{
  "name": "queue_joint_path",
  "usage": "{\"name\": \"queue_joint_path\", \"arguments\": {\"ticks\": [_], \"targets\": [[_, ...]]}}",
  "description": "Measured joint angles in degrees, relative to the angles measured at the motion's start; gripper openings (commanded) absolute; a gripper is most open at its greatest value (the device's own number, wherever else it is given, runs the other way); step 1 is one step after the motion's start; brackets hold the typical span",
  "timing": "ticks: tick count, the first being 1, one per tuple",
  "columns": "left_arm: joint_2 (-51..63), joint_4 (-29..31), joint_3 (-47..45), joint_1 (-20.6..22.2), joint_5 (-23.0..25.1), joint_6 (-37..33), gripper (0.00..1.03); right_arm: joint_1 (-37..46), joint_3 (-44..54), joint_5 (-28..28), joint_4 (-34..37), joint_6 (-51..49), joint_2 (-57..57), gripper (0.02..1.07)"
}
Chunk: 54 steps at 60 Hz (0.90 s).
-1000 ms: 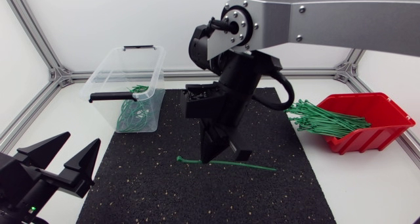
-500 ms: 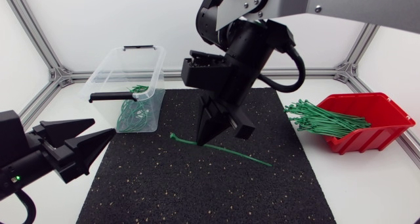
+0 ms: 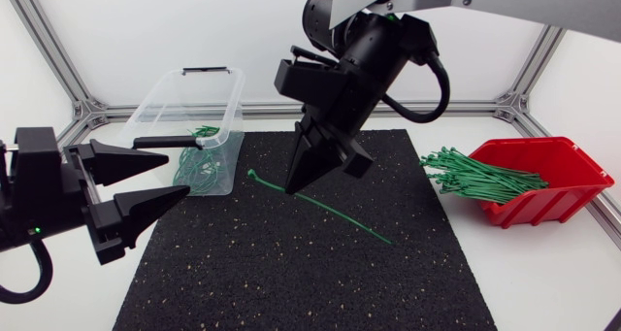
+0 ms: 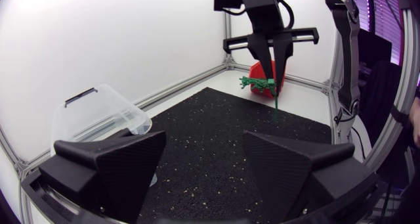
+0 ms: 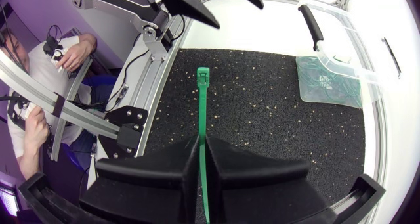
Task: Take a green cable tie from the red box, thread the tail through the head to close it, then place it in the transparent bin on the left.
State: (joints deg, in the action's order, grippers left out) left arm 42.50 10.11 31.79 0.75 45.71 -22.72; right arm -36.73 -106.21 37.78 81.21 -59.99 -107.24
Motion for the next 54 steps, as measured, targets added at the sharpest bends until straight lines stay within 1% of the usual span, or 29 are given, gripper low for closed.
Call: {"name": "queue_joint_path", "arguments": {"ticks": [6, 15, 23, 32, 36, 39, 54], "targets": [[3.98, 0.13, 0.22, 1.86, 1.25, -4.07, 0.81, 0.04, -1.36, 1.31, 0.04, 0.02, -1.09, 0.1], [5.09, -0.17, 1.07, 3.43, 4.0, -7.93, 0.81, 0.02, -2.23, 2.38, 0.13, 0.02, -2.58, 0.1], [6.1, -2.47, 2.45, 4.24, 6.78, -10.73, 0.81, -0.28, -2.69, 2.93, 0.5, 0.0, -3.85, 0.1], [10.64, -2.64, 4.57, 4.28, 10.69, -13.73, 0.81, -0.39, -5.25, 5.35, 1.44, -0.04, -5.7, 0.1], [12.96, -2.67, 5.2, 4.13, 11.8, -15.13, 0.81, -0.28, -7.63, 7.67, 4.15, -0.92, -7.19, 0.1], [14.27, -2.64, 5.35, 3.78, 13.64, -15.89, 0.81, -0.28, -8.96, 8.52, 5.25, -1.44, -7.98, 0.1], [18.62, -3.19, 7.32, 3.48, 19.71, -16.59, 0.81, -0.28, -13.31, 10.64, 7.74, -3.69, -11.15, 0.1]]}}
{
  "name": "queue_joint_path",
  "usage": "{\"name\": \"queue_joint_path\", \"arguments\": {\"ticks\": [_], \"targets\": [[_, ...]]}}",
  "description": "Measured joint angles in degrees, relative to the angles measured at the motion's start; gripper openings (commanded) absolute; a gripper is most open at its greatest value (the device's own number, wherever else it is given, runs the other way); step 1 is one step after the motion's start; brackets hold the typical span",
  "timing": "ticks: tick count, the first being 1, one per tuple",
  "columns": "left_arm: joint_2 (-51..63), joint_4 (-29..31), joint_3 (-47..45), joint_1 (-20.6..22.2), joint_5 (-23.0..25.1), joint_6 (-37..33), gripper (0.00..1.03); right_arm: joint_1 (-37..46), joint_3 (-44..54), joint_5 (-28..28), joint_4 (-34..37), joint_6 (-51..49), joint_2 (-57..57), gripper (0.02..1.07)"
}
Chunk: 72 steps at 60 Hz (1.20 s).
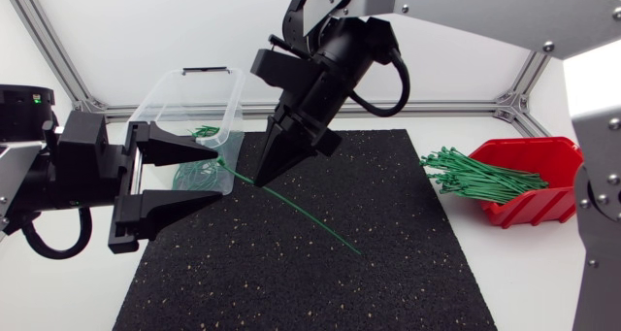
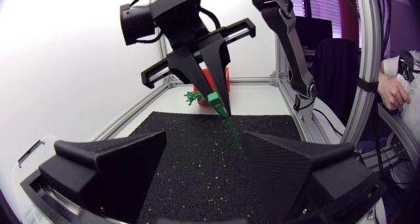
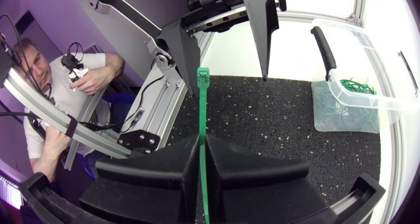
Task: Take a green cable tie from the red box, thread the tail through the head to close it, then place it in the transparent bin on the left.
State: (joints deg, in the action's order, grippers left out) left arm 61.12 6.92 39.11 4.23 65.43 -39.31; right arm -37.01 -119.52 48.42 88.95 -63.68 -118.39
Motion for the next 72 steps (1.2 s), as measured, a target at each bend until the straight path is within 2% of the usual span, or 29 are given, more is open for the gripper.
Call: {"name": "queue_joint_path", "arguments": {"ticks": [29, 38, 46, 54, 72], "targets": [[4.59, -4.26, 1.36, -1.7, 7.1, -0.42, 0.8, 0.0, -9.27, 5.84, 5.53, -4.37, -6.86, 0.1], [6.47, -4.79, 1.68, -2.14, 9.2, -0.39, 0.65, 0.0, -10.45, 6.91, 6.25, -5.03, -8.24, 0.1], [7.56, -5.07, 2.86, -2.29, 10.91, -0.28, 0.63, 0.0, -11.5, 7.56, 6.93, -5.35, -9.64, 0.1], [7.56, -5.11, 3.37, -2.29, 12.2, -0.15, 0.48, 0.0, -12.7, 8.68, 7.1, -5.64, -10.23, 0.1], [7.63, -5.51, 3.37, -2.29, 13.64, -0.17, 0.36, 0.07, -13.29, 10.51, 7.1, -7.15, -10.34, 0.1]]}}
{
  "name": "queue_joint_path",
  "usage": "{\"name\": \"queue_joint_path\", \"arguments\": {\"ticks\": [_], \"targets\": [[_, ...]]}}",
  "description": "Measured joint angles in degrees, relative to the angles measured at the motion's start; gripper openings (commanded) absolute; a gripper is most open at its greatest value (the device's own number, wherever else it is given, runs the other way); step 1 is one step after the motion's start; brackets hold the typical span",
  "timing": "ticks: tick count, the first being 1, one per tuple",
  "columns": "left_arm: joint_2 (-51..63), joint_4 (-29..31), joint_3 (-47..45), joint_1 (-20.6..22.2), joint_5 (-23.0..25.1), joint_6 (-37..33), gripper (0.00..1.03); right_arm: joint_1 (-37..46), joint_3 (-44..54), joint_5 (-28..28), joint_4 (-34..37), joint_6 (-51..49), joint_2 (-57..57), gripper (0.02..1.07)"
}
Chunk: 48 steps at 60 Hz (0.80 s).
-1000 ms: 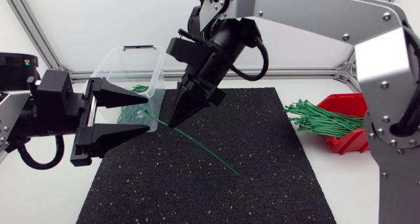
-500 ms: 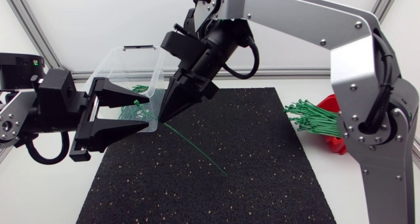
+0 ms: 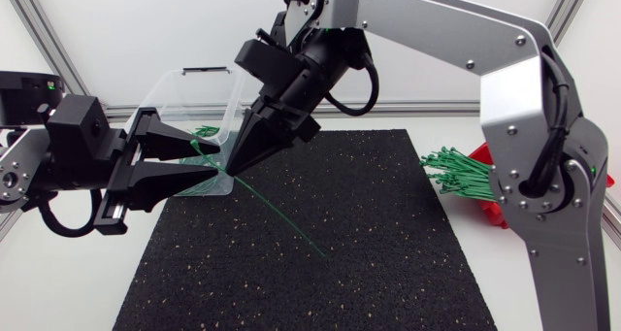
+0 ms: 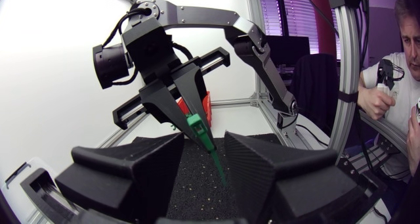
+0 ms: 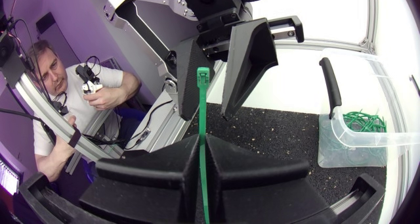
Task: Take a green cable tie from the red box, thread the tail through the head to close it, then place it in the transparent bin on the left.
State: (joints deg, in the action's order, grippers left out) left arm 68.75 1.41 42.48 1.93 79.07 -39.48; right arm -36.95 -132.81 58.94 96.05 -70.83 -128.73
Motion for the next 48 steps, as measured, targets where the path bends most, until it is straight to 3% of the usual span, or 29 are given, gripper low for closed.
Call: {"name": "queue_joint_path", "arguments": {"ticks": [48], "targets": [[0.22, -0.44, 0.0, 0.9, 0.02, 0.04, 0.27, 1.11, 0.81, 2.38, 0.02, -3.41, -0.02, 0.1]]}}
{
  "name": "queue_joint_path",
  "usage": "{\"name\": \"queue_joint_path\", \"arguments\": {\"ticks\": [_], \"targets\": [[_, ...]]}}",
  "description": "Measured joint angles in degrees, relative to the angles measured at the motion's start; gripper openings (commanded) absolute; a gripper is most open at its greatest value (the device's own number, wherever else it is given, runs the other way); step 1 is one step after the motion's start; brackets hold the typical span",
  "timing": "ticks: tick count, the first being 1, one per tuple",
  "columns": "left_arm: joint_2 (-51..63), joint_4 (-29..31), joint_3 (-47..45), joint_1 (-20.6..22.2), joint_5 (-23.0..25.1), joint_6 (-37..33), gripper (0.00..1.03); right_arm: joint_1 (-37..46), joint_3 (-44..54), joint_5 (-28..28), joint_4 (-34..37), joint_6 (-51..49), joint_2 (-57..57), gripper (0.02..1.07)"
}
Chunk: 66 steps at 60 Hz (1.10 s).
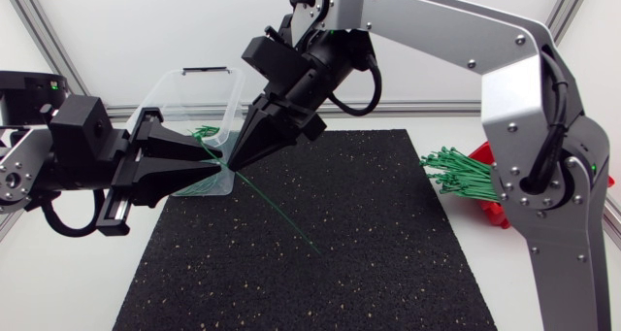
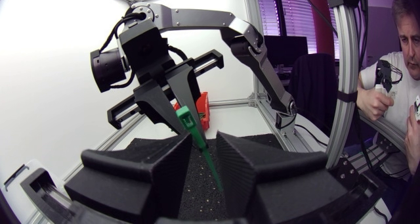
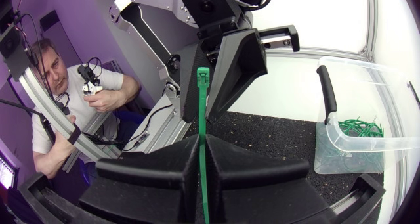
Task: Take a green cable tie from the red box, thread the tail through the head to close it, then place it in the transparent bin on the left.
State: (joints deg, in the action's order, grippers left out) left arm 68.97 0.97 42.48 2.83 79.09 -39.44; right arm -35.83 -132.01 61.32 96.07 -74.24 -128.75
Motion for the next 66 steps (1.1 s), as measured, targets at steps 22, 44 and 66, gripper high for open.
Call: {"name": "queue_joint_path", "arguments": {"ticks": [22, 44, 66], "targets": [[0.2, 0.0, 0.0, 0.63, 0.22, 0.63, 0.21, 0.02, 1.77, 0.39, 0.0, -1.53, 0.0, 0.1], [0.87, 0.0, 0.0, 0.72, 0.83, 1.46, 0.14, 0.02, 2.75, 1.05, 0.0, -2.56, 0.0, 0.1], [1.6, -0.02, 0.02, 0.72, 1.27, 2.47, 0.07, 0.22, 3.21, 1.31, 0.11, -3.02, 0.02, 0.1]]}}
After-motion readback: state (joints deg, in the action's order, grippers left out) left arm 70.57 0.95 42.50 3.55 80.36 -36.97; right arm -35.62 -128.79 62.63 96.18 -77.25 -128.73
